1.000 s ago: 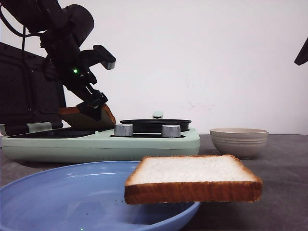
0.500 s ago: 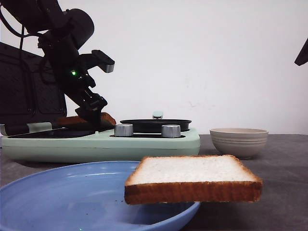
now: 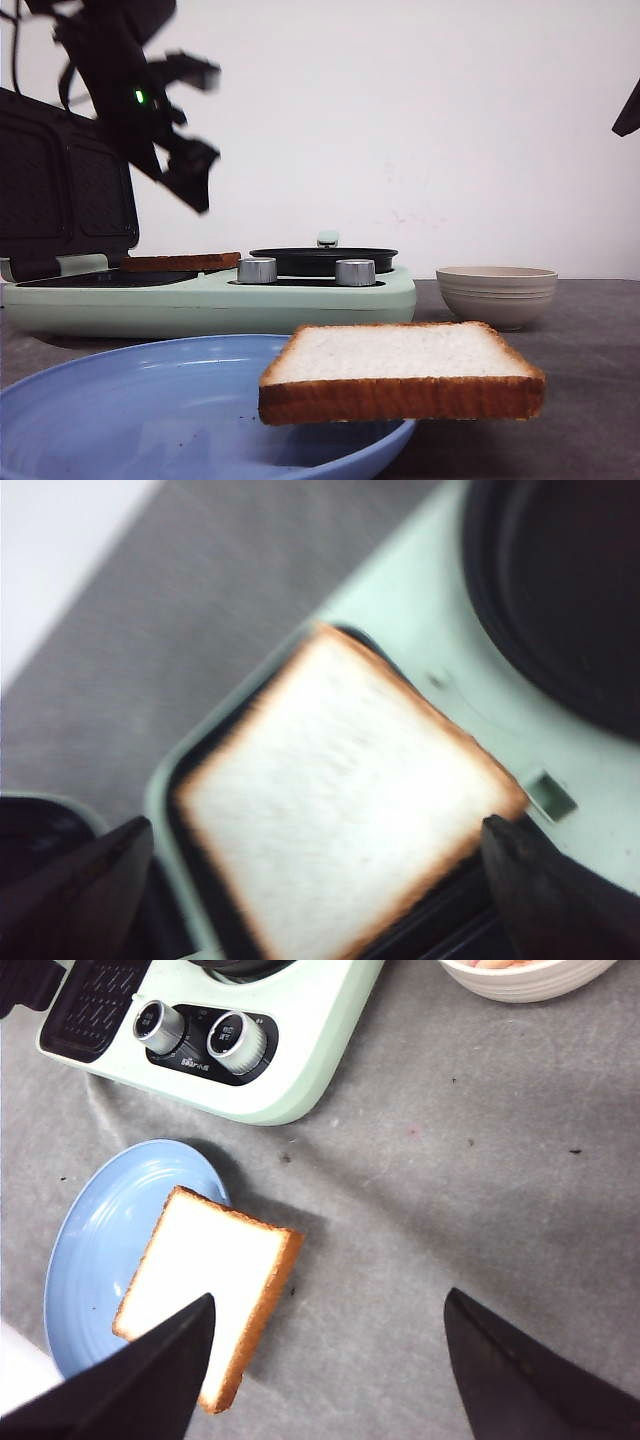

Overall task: Make breakfast with bread and shrimp
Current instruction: 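Open the left gripper and raise it away from the toaster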

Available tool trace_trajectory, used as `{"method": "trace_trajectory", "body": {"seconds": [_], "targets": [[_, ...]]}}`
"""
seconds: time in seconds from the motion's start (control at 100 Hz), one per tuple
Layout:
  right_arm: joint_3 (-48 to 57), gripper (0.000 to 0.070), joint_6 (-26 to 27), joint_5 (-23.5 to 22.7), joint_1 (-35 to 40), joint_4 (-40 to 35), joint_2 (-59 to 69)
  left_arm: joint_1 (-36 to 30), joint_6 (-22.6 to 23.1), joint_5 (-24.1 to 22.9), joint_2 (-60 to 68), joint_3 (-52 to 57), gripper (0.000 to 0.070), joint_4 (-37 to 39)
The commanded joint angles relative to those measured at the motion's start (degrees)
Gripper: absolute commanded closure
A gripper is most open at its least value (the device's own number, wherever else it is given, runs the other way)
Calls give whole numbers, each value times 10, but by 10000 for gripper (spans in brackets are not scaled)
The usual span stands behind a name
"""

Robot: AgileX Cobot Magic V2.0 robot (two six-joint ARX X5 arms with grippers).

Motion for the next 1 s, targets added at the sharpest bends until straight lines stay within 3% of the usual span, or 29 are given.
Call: {"method": "trace_trajectory", "body": {"seconds": [0.0,0.26,0.43,0.67,0.84,0.99], "targets": [[6,249,-8,0,1,5,2,2,-71,1,-14,17,98,-3],[6,249,-3,-12,1,5,2,25,-174,46,-123,16,104,-54],[6,249,1,-21,2,0,2,41,-211,89,-193,16,105,-105],[6,249,33,-37,5,-3,3,67,-258,111,-262,12,106,-181],[-1,248,69,-49,35,7,3,82,-298,170,-325,-59,107,-156],[-38,247,113,-54,78,42,7,86,-324,182,-418,-200,107,-90]]}}
